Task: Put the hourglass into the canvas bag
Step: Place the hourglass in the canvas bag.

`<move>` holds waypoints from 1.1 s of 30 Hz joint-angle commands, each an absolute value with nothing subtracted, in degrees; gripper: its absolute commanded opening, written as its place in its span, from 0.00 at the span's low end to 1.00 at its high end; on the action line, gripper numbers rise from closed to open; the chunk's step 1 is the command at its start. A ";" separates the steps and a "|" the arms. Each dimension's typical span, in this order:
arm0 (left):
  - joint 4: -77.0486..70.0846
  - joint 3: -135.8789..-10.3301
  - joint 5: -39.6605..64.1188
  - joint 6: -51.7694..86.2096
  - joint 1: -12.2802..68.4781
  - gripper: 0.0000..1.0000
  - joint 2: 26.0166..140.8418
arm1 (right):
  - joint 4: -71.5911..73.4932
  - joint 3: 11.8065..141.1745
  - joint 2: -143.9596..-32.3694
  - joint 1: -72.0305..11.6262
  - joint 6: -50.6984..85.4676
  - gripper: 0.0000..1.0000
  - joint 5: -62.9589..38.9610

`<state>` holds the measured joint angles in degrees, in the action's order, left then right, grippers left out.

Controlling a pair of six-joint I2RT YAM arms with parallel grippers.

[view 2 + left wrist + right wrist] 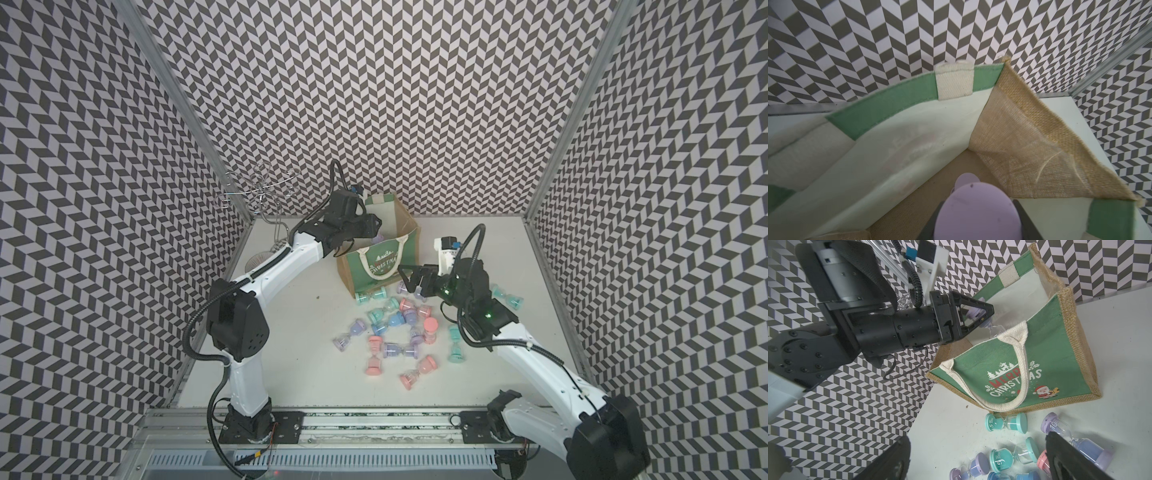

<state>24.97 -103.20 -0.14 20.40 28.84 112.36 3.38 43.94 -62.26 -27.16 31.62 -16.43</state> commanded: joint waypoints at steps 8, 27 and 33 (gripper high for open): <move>27.25 -107.36 -0.28 18.72 27.63 0.27 117.93 | 7.65 43.99 -63.96 -25.67 33.01 0.99 -18.18; 26.40 -107.72 -2.64 19.20 27.38 0.43 122.36 | 8.13 43.60 -64.30 -24.30 33.20 0.99 -19.08; 25.77 -106.86 -5.46 19.14 27.38 0.43 118.82 | 8.26 43.09 -63.94 -23.99 33.40 0.99 -19.07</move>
<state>24.23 -106.98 -3.18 19.14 27.33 120.31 4.82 43.90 -64.31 -24.43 32.69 -18.65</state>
